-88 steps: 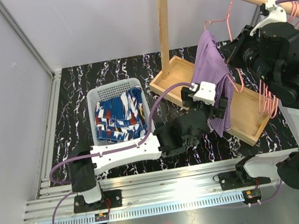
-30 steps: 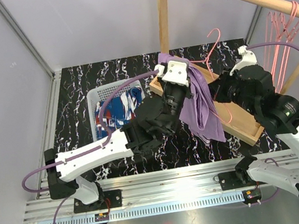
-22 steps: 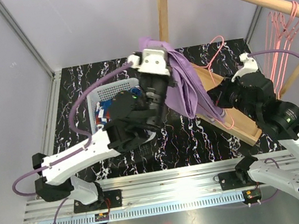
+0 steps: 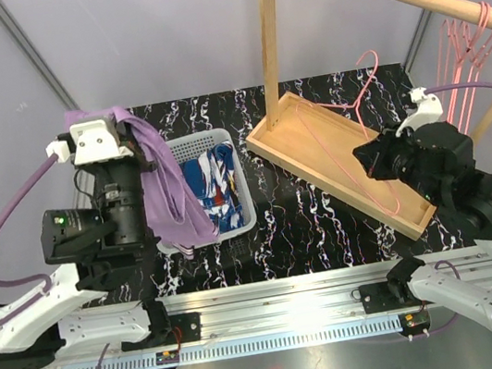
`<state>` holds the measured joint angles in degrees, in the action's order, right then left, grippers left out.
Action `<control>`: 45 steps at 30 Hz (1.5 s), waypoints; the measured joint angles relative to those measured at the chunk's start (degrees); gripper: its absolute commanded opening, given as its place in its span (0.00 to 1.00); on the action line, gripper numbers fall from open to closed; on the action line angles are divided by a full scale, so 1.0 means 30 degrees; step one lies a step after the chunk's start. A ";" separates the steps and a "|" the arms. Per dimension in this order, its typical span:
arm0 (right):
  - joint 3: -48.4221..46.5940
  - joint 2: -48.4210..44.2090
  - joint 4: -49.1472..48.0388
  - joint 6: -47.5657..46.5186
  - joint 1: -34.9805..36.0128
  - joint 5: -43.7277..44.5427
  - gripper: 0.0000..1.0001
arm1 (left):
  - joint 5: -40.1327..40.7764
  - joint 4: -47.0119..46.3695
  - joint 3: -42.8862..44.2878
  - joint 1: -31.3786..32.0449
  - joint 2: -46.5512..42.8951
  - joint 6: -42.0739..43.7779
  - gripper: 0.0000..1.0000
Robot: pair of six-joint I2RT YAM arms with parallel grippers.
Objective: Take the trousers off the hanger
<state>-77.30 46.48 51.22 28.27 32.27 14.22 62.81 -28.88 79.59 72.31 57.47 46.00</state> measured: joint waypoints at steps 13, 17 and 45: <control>-0.0729 -0.0277 0.0823 -0.0648 0.0000 0.0459 0.00 | 0.4277 0.1231 -0.4605 -0.0073 -0.3526 0.1129 0.00; -0.0743 -0.0277 0.1005 -0.0758 0.0000 0.0474 0.00 | 0.4670 0.1443 -0.4320 -0.0175 -0.3475 0.1800 0.00; -0.0780 -0.0146 0.1297 -0.0998 0.0000 0.0882 0.00 | 0.2514 1.1657 -0.3993 -0.6717 0.3497 -0.7249 0.00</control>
<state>-79.64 46.04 55.11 25.28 32.27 16.86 70.35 6.09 67.61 52.16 67.96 24.25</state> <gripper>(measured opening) 0.044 0.024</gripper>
